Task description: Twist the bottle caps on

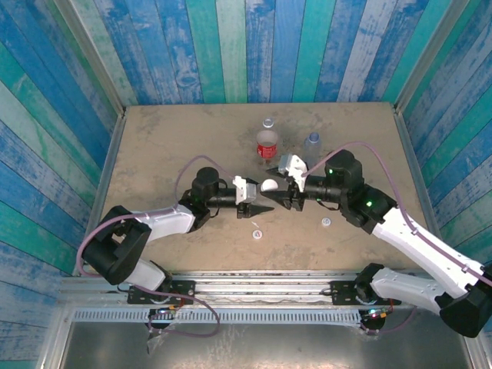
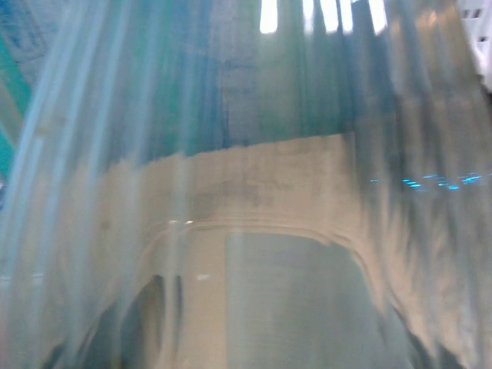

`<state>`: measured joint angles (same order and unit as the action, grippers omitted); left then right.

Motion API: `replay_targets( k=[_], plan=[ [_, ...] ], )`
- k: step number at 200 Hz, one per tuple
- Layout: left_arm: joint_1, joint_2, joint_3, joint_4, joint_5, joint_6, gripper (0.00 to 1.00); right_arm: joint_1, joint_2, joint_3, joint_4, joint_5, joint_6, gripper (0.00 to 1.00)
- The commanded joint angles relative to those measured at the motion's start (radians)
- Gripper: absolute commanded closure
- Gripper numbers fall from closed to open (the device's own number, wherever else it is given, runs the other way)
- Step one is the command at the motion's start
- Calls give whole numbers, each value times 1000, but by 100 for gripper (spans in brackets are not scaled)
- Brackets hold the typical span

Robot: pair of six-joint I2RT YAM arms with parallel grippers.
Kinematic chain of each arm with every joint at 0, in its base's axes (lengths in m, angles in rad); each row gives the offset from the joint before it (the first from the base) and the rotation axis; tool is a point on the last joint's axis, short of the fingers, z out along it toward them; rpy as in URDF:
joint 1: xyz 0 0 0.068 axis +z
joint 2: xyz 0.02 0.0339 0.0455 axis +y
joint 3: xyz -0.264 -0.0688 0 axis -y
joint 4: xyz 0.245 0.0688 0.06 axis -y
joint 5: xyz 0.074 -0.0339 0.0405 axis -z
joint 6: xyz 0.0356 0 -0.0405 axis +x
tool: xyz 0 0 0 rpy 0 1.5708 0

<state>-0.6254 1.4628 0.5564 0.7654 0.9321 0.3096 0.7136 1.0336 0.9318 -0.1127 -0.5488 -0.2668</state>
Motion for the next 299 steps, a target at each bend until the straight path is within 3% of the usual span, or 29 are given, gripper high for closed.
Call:
replay_targets(
  k=[1, 68, 128, 149, 163, 202, 233, 252, 266, 299],
  plan=[
    [1, -28, 25, -43, 104, 22, 51, -5, 18, 39, -52, -130, -56, 43],
    [1, -23, 38, -45, 116, 20, 51, -6, 39, 42, -64, -126, -67, 47],
    [1, -29, 43, -57, 106, 20, 51, -6, 52, 50, -63, -114, -71, 68],
    [1, -29, 43, -56, 33, 9, 52, -5, 57, 55, -52, -97, -48, 74],
    [2, -30, 33, -30, -82, -14, 52, -5, 61, 47, -15, -66, -7, 81],
    [2, -16, 13, 84, -440, -67, 52, 21, 88, -43, 198, 216, 253, 95],
    [0, -7, 14, 114, -568, -68, 52, 108, 112, -70, 241, 534, 372, 96],
    [0, -7, 2, 131, -587, -69, 52, 130, 118, -64, 232, 613, 396, 96],
    [0, -3, 3, 117, -570, -63, 52, 130, 118, -54, 224, 602, 396, 87],
    [6, 3, -33, 173, -482, -87, 52, 129, 90, -7, 180, 575, 367, 38]
  ],
)
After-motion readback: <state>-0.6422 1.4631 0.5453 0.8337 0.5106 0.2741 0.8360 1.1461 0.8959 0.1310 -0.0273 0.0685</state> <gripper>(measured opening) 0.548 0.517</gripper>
